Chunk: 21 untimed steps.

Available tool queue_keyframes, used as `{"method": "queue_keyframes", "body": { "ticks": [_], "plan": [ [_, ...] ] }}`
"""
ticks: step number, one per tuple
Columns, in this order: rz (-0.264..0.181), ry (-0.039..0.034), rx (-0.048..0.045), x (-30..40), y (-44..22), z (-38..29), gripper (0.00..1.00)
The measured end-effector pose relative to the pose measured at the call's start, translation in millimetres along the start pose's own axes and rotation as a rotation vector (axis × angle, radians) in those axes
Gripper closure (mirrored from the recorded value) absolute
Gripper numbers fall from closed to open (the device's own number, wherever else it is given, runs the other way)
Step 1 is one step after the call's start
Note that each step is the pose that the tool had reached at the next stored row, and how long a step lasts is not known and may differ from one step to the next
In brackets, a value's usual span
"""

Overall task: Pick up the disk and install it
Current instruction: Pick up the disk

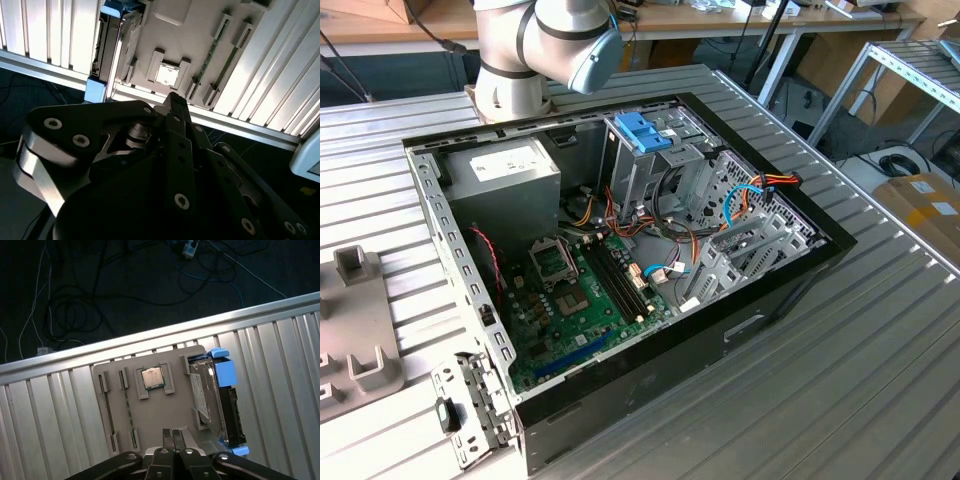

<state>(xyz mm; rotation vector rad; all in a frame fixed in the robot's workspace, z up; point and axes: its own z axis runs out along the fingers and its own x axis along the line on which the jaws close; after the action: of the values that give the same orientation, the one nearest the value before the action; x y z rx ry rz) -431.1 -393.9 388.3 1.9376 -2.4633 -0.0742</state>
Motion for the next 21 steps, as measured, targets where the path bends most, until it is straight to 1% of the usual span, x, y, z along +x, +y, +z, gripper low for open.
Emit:
{"method": "queue_keyframes", "body": {
  "ticks": [8,9,10,11,16,21],
  "plan": [
    [0.0,0.0001,-0.0001,0.0,0.1,0.0,0.9],
    [0.0,0.0001,-0.0001,0.0,0.1,0.0,0.89],
    [0.0,0.0001,-0.0001,-0.1,0.1,0.0,0.83],
    [0.0,0.0001,-0.0001,-0.1,0.0,0.0,0.83],
    [0.0,0.0001,-0.0001,-0.1,0.0,0.0,0.52],
    [0.0,0.0,0.0001,-0.2,0.1,0.3,0.52]
  ]
}}
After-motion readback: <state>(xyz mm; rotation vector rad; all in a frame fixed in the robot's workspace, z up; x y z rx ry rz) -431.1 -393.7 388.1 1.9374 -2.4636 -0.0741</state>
